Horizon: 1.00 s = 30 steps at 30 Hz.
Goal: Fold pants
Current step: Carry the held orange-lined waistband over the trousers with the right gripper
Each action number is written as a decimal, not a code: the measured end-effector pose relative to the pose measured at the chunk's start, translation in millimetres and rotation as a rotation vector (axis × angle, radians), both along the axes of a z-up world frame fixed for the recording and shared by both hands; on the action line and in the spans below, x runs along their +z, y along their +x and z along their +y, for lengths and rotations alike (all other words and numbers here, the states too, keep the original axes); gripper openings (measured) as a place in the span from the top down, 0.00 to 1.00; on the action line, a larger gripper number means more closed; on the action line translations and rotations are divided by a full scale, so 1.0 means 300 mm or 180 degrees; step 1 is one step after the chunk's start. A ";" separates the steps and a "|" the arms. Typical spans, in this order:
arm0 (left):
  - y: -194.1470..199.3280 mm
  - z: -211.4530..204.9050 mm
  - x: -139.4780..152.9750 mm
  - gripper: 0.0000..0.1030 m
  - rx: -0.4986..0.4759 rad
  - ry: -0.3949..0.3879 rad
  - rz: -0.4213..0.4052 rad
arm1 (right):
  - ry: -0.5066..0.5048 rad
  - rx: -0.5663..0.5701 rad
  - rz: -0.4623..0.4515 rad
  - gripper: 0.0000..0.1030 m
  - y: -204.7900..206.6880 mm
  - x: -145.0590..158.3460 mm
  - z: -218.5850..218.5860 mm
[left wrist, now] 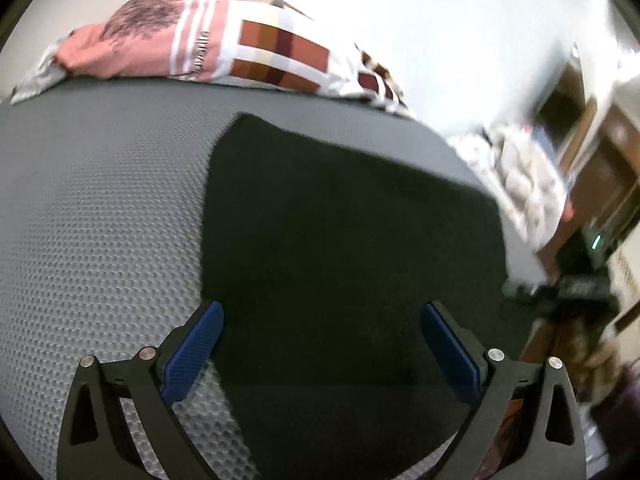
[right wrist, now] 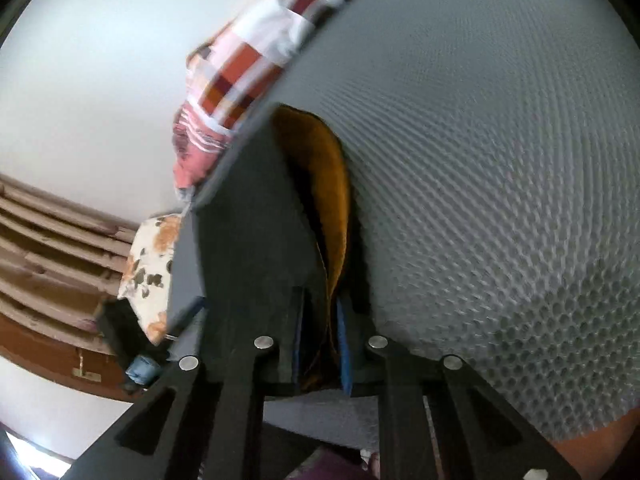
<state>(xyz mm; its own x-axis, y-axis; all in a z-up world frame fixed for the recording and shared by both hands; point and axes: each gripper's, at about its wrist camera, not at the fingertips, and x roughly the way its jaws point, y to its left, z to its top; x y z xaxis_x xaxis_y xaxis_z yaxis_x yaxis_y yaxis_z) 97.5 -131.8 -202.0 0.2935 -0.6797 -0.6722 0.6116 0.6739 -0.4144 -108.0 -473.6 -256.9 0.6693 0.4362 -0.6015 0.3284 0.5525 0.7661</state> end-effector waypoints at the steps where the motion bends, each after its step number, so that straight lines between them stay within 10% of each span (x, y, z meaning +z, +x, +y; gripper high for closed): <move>1: 0.017 0.015 0.013 0.04 0.0046 -0.0046 0.0010 | 0.0031 -0.0011 -0.0031 0.87 -0.003 -0.002 -0.005; 5: 0.143 0.054 0.050 0.04 0.0234 -0.0110 0.0089 | -0.0004 0.0032 -0.0078 0.86 -0.017 -0.001 -0.006; 24: 0.489 -0.127 -0.067 0.12 0.0641 0.1280 -0.0294 | 0.0339 -0.0054 -0.0071 0.85 -0.023 -0.044 -0.045; 27: 0.500 -0.115 -0.064 0.12 0.0748 0.1326 -0.0376 | 0.0371 -0.0065 -0.0069 0.85 -0.022 -0.046 -0.046; 30: 0.498 -0.023 -0.018 0.16 0.0870 0.0842 -0.0260 | 0.0404 -0.0075 -0.0065 0.85 -0.023 -0.050 -0.048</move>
